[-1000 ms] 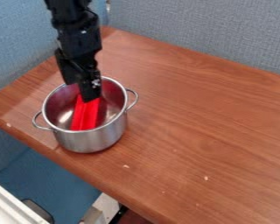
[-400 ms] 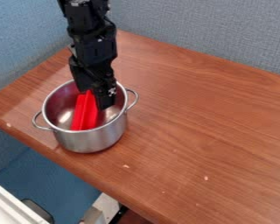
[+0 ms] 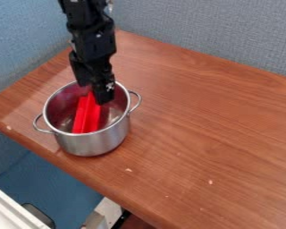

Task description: Put the red object in the metal pot

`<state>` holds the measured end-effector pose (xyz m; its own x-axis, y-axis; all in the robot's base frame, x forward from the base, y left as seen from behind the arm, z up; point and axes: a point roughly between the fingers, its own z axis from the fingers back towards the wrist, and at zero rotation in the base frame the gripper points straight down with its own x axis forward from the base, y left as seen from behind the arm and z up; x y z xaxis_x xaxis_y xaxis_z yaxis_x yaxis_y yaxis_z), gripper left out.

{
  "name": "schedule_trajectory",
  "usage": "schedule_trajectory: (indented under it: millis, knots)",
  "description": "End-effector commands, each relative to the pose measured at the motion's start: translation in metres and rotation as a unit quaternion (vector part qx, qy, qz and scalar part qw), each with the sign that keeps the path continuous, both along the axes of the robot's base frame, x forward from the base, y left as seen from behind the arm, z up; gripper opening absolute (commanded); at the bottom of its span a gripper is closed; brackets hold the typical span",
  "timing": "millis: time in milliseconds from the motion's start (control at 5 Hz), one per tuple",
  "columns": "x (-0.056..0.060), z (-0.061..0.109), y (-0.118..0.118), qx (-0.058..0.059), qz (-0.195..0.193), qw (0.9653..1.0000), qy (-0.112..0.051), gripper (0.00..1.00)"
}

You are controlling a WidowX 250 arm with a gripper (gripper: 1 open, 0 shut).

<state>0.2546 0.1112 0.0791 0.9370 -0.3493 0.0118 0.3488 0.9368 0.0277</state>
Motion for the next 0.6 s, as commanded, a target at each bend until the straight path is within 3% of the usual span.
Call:
schedule_trajectory:
  millis: [0,200,400]
  knots:
    - [0.012,0.01,0.012,0.0,0.007,0.9997,-0.023,1.0]
    - [0.007,-0.002,0.01,-0.008,-0.001,0.9997,-0.024,1.0]
    - [0.002,-0.014,0.008,-0.014,-0.01,0.9996,-0.023,0.0]
